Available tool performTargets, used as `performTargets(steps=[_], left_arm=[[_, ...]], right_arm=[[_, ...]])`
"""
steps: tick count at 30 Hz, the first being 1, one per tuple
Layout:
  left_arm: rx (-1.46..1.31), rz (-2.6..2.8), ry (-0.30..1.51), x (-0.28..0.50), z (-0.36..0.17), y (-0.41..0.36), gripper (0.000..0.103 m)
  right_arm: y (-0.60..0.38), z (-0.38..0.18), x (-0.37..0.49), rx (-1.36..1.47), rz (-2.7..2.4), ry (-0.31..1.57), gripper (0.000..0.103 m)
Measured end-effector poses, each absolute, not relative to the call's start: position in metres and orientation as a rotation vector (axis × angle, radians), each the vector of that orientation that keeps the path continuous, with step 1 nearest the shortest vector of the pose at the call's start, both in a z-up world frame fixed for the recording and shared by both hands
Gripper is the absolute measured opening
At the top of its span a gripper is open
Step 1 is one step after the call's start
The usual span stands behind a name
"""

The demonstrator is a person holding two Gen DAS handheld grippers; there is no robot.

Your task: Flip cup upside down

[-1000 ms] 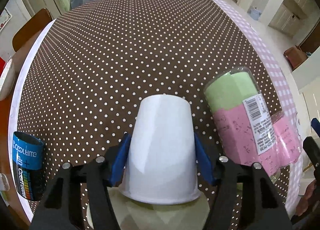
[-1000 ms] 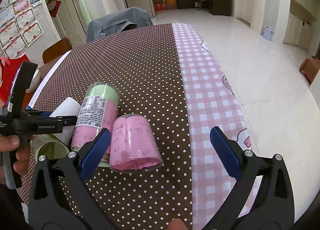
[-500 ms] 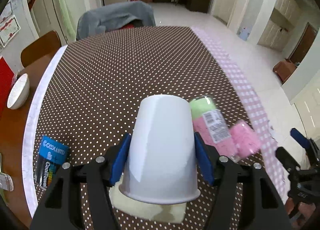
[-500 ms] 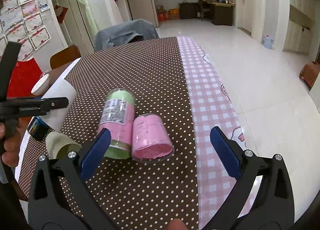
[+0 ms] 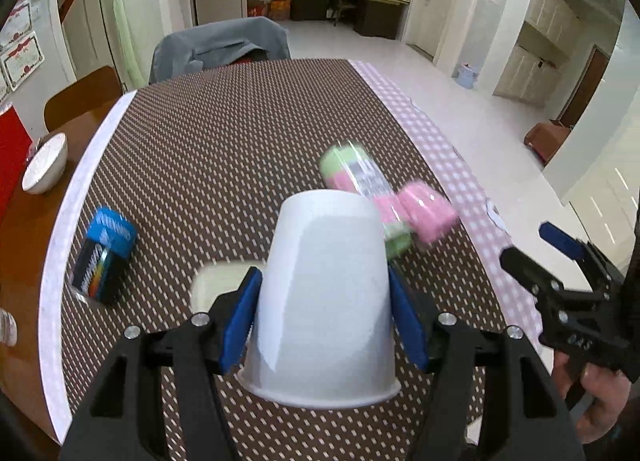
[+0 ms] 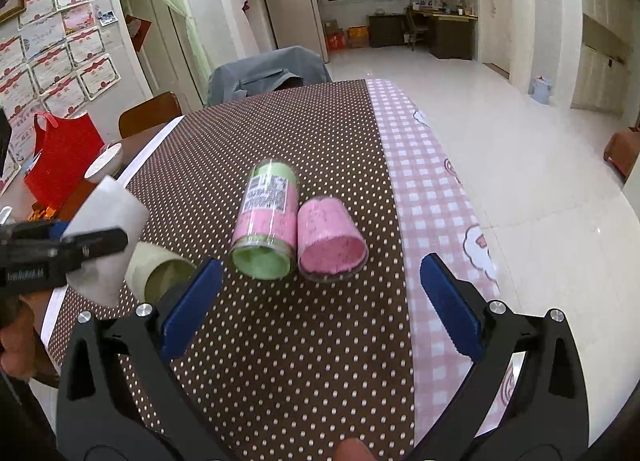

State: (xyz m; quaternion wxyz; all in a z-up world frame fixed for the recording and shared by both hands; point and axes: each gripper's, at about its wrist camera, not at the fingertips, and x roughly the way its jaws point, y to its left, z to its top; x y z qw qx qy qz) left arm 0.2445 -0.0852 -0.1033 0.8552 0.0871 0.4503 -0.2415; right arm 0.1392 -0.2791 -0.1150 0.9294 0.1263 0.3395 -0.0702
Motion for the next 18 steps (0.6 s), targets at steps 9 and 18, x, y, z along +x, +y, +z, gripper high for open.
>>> performTargets(steps=[9, 18], left_arm=[[0.161, -0.534, 1.011, 0.2, -0.148, -0.088, 0.062], [0.133, -0.535, 1.057, 0.183, -0.191, -0.104, 0.062]], right_arm=[[-0.27, -0.131, 0.112, 0.258, -0.137, 0.716, 0.097], [-0.269, -0.145, 0.092, 0.261, -0.145, 0.724, 0.097]])
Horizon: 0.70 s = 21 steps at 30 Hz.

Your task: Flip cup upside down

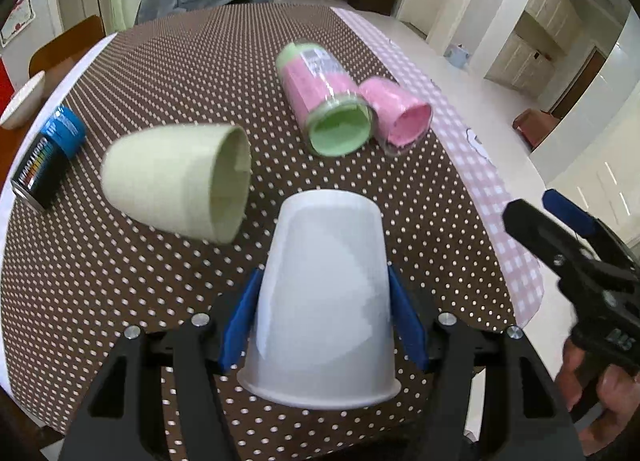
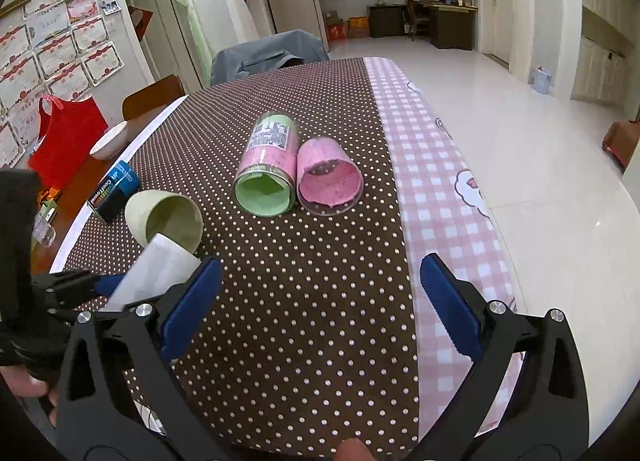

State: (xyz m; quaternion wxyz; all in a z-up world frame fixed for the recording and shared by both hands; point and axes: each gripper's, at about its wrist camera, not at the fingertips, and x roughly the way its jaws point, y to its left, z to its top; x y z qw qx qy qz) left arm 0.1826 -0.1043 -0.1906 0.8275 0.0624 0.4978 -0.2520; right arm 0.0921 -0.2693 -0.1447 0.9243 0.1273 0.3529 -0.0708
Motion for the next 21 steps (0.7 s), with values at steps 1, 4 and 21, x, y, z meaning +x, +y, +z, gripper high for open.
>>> performTargets(steps=[1, 4, 21], left_arm=[[0.13, -0.533, 1.061, 0.182, -0.195, -0.106, 0.062], [0.121, -0.523, 1.063, 0.184, -0.203, -0.108, 0.063], [0.176, -0.473, 0.903, 0.161, -0.163, -0.09, 0.088]], right_arm=[[-0.27, -0.146, 0.091, 0.265, -0.145, 0.724, 0.097], [-0.272, -0.147, 0.09, 0.266, -0.147, 0.723, 0.097], [-0.253, -0.132, 0.083, 0.261, -0.114, 0.691, 0.097]])
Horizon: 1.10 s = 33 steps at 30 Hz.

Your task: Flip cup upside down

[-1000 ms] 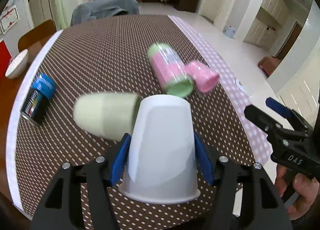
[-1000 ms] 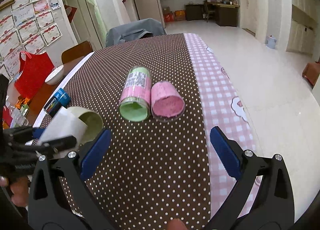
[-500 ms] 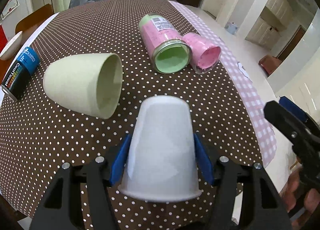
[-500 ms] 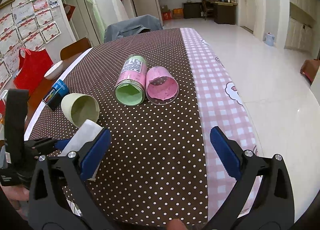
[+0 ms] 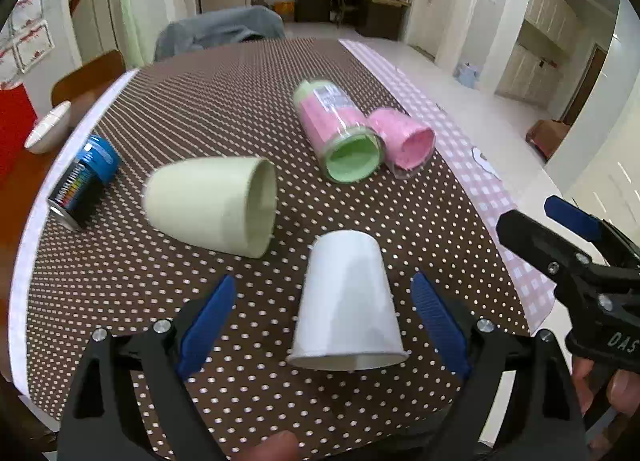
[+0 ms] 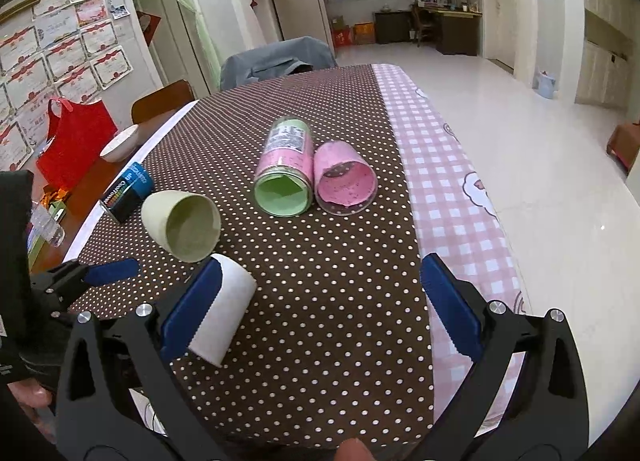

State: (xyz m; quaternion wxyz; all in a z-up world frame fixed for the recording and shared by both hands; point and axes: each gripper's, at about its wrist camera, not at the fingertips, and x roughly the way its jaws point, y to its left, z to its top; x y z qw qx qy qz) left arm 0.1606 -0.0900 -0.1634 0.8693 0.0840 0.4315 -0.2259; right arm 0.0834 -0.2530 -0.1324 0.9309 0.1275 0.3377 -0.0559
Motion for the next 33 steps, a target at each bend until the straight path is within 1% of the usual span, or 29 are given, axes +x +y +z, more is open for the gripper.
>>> performTargets(steps=[11, 33], left_arm=[[0.145, -0.408, 0.815, 0.145, -0.136, -0.053, 0.089], [0.15, -0.233, 0.67, 0.121, -0.11, -0.004, 0.089]], right_arm=[[-0.236, -0.121, 0.083, 0.249, -0.087, 0.675, 0.097], [-0.209, -0.11, 0.086, 0.229, -0.02, 0.674, 0.097]])
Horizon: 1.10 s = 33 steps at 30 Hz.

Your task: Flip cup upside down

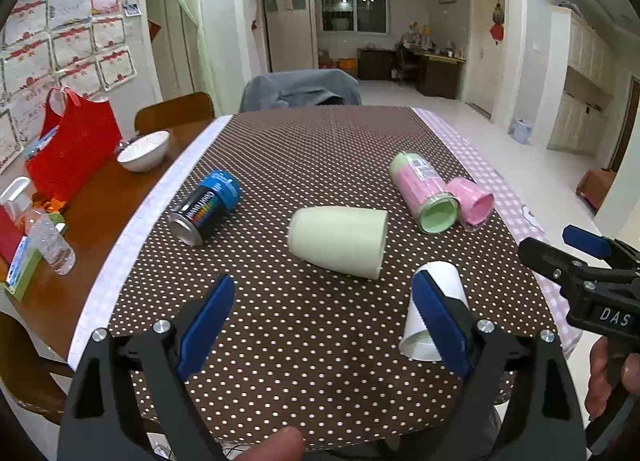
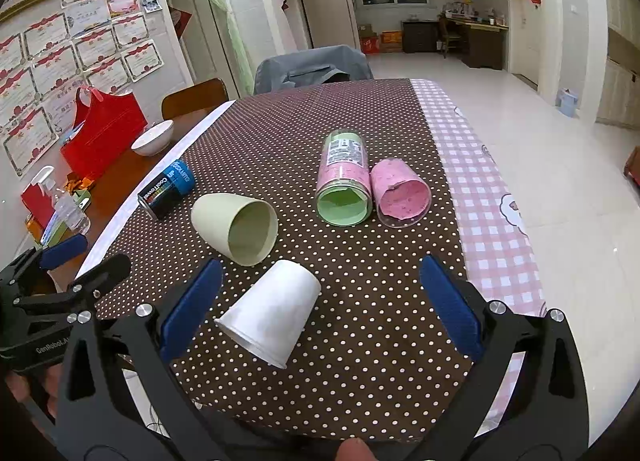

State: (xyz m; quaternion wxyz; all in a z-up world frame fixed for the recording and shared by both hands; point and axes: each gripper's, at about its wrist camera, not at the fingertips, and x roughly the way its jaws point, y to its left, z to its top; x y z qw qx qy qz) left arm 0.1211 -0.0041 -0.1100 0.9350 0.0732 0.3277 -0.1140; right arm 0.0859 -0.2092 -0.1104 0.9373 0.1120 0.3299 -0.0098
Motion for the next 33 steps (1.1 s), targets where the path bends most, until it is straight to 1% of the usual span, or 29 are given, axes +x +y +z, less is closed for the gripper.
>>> performTargets(steps=[21, 25, 33], left_arm=[[0.085, -0.142, 0.64, 0.118, -0.121, 0.04, 0.09], [0.06, -0.128, 0.641, 0.118, -0.125, 0.052, 0.09], [0.037, -0.101, 0.643, 0.117, -0.136, 0.068, 0.09]], right_arm=[[-0.187, -0.118, 0.101, 0.227, 0.039, 0.767, 0.097], [-0.183, -0.129, 0.112, 0.243, 0.055, 0.833, 0.097], [-0.182, -0.156, 0.138, 0.359, 0.089, 0.989, 0.097]])
